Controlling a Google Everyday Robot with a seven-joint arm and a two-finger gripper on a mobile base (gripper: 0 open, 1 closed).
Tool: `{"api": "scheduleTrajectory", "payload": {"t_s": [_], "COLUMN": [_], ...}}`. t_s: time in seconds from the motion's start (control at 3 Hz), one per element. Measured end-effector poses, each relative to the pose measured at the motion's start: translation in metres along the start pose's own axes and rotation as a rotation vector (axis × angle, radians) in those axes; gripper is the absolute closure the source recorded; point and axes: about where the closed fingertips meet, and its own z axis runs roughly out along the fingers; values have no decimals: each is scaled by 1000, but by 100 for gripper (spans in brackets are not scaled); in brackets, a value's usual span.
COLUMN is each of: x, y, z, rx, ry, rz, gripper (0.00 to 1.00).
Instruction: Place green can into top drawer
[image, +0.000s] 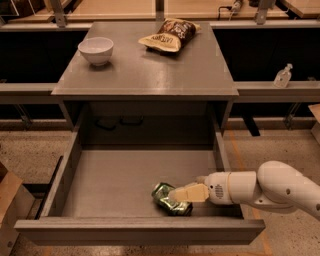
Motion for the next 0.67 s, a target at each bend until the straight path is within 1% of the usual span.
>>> {"api": "scheduleTrajectory", "payload": {"t_s": [0.67], "x": [0], "y": [0], "z": [0], "rx": [0], "ry": [0], "rz": [0], "gripper": [0]}}
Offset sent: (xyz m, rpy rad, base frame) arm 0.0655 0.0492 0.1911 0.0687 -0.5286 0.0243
